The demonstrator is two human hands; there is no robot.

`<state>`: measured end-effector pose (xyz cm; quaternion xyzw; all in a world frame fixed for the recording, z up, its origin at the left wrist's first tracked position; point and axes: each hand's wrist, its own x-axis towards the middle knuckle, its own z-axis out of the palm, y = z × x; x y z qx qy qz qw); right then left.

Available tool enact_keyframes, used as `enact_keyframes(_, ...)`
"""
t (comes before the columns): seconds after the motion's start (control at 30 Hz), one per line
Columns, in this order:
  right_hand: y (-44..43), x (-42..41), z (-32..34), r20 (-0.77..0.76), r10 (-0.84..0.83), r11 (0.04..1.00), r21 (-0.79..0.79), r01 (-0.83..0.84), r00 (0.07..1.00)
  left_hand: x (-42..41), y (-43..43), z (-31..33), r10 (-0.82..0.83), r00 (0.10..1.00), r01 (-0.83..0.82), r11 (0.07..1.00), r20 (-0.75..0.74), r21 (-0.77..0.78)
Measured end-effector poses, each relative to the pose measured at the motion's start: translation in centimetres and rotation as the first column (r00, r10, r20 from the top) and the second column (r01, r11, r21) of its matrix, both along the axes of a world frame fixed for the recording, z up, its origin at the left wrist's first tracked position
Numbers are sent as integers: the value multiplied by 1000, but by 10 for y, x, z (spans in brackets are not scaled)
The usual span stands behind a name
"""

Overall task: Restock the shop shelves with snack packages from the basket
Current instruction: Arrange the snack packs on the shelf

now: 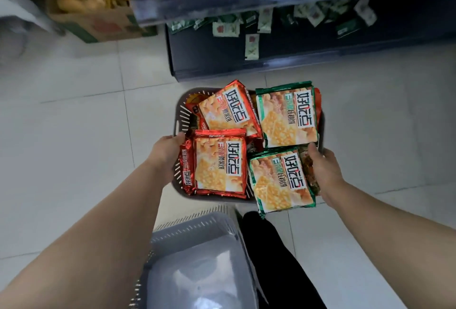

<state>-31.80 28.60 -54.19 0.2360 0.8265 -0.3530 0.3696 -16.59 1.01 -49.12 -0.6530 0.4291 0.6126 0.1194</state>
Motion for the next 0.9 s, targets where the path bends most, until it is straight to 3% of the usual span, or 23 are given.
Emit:
enact_keyframes(0.33,96,52,132,-20,-341,933,-128,336,940,-47,73,166,-233,972,236,963,38,-126)
enact_keyframes(0.67,237,179,245,-86,-603,779,-278,562,793,5,220,293,-422,906,400,880,-33,-255)
enact_keyframes(0.9,384,258,314,-178,-751,661,-181,729,636,28,366,349,-668,742,643,731,-49,-228)
